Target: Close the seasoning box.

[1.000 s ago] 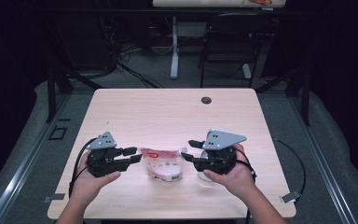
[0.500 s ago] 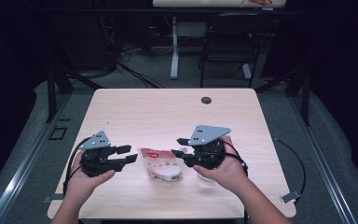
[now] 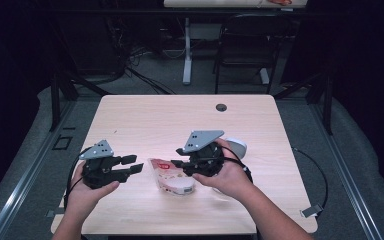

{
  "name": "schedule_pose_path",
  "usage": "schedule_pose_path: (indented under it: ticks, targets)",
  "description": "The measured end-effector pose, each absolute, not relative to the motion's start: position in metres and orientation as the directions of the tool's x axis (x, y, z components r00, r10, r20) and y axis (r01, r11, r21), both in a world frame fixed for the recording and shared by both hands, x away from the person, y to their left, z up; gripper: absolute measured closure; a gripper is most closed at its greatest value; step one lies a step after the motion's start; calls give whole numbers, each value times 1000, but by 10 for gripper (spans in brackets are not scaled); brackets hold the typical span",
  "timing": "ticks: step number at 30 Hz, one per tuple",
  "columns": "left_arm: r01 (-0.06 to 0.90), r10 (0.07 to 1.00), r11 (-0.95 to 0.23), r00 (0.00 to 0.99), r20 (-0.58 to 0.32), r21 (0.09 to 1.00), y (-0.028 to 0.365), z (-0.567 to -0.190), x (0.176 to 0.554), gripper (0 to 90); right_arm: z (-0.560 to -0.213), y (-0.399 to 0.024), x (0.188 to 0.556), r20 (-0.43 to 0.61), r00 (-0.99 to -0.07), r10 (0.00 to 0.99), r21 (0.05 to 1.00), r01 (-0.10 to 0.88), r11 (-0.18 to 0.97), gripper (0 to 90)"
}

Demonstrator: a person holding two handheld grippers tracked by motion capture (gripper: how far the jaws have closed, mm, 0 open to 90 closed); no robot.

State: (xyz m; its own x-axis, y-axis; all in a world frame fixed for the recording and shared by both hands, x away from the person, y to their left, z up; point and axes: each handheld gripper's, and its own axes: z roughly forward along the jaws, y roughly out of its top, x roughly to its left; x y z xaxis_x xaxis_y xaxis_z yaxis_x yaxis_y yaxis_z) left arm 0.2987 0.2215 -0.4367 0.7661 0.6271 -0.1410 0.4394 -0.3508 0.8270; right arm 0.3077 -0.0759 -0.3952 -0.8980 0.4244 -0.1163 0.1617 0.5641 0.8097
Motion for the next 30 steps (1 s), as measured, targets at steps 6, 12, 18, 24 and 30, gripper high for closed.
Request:
schedule_pose_path:
  ticks: [6,12,18,24,30]
  targets:
    - [443,627,-350,766,-146,825,223,-437,299,579,-398,-68,312,-112,-903,414,797,167,580,642]
    - [448,630,-348,762,-148,823,224,-437,299,583,-399,-64,315,-112,-906,409,787,170,593,642]
    - [447,630,-347,762,-148,824,225,-437,299,584,-398,-55,319,-116,-909,400,776,169,608,645]
    - [449,633,-344,759,-149,824,226,-437,299,585,-398,-47,321,-120,-914,389,768,163,620,652]
    - [451,635,-341,758,-152,825,227,-437,300,586,-398,-40,323,-117,-918,378,759,163,631,661]
